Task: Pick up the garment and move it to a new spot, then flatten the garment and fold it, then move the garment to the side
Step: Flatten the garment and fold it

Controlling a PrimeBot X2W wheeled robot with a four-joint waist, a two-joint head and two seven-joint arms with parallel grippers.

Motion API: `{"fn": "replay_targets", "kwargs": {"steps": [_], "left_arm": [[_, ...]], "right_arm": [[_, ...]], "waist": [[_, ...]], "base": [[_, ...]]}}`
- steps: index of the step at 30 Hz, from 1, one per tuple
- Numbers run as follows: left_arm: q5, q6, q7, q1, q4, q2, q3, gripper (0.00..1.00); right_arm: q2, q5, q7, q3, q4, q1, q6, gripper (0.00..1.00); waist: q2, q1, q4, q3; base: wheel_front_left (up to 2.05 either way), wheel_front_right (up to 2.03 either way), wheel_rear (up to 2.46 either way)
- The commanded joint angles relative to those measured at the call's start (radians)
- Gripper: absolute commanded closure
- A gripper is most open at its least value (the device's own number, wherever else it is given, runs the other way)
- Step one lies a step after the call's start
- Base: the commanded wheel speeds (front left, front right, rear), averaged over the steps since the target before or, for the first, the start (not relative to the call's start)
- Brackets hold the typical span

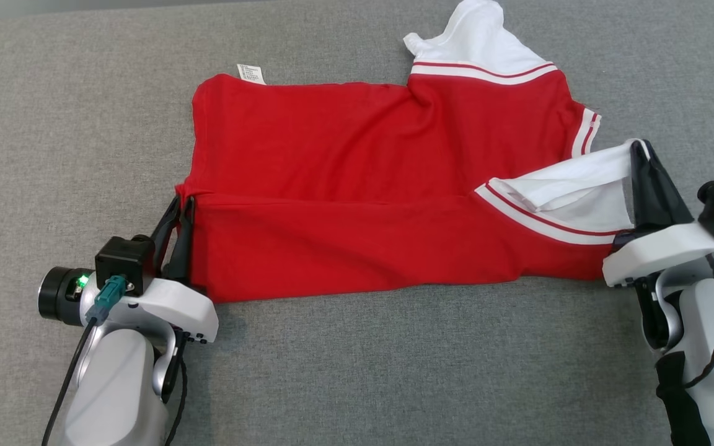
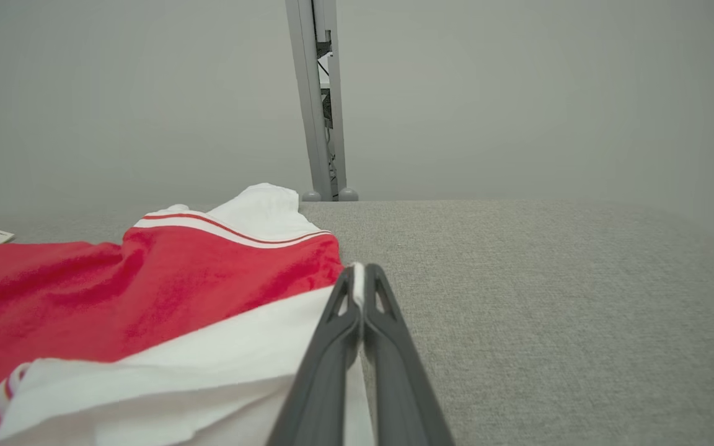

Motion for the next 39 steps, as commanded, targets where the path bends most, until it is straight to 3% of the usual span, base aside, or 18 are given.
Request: {"fn": "replay_targets", "kwargs": {"steps": [1, 2, 13, 25, 26, 27, 31, 39], "left_arm": [[0.009, 0.009, -0.001, -0.015, -0.001, 0.001, 0.0, 0.14], [0.01, 0.014, -0.001, -0.014, -0.003, 0.0, -0.001, 0.0], [-0.032, 0.063, -0.002, 0.115, -0.068, -0.016, 0.015, 0.0], [-0.068, 0.077, -0.001, 0.19, -0.085, -0.024, 0.02, 0.0], [-0.068, 0.077, -0.001, 0.189, -0.085, -0.024, 0.016, 0.0], [-0.069, 0.078, -0.001, 0.186, -0.085, -0.024, 0.012, 0.0], [-0.091, 0.079, -0.001, 0.173, -0.074, -0.024, 0.005, 0.0], [-0.128, 0.082, -0.001, 0.178, -0.041, -0.024, 0.014, 0.0]], "right_arm": [[-0.002, 0.005, 0.0, -0.01, -0.005, -0.02, 0.0, 0.0], [0.003, 0.009, 0.0, -0.011, -0.007, -0.021, 0.0, 0.0], [0.014, 0.046, 0.0, -0.045, -0.069, 0.125, 0.0, 0.0], [0.031, 0.075, 0.0, -0.032, -0.009, 0.237, 0.0, 0.0], [0.032, 0.071, 0.001, -0.03, 0.003, 0.235, 0.0, 0.04], [0.032, 0.07, 0.0, -0.03, 0.011, 0.228, 0.0, 0.21], [0.033, 0.066, 0.001, -0.012, 0.065, 0.211, 0.0, 1.0], [0.026, 0.08, 0.002, -0.007, 0.083, 0.201, 0.0, 1.0]], "waist": [[0.0, 0.0, 0.001, 0.002], [0.0, 0.0, 0.002, 0.003], [0.0, 0.0, -0.003, -0.024], [0.0, 0.0, -0.016, -0.045], [0.0, 0.0, -0.015, -0.044], [0.0, 0.0, -0.014, -0.043], [0.0, 0.0, -0.007, -0.04], [0.0, 0.0, -0.008, -0.049]], "base": [[0.0, 0.0, 0.0], [0.0, 0.0, 0.0], [0.0, 0.0, 0.0], [0.0, 0.0, 0.0], [0.0, 0.0, 0.0], [0.0, 0.0, 0.0], [0.0, 0.0, 0.0], [0.0, 0.0, 0.0]]}}
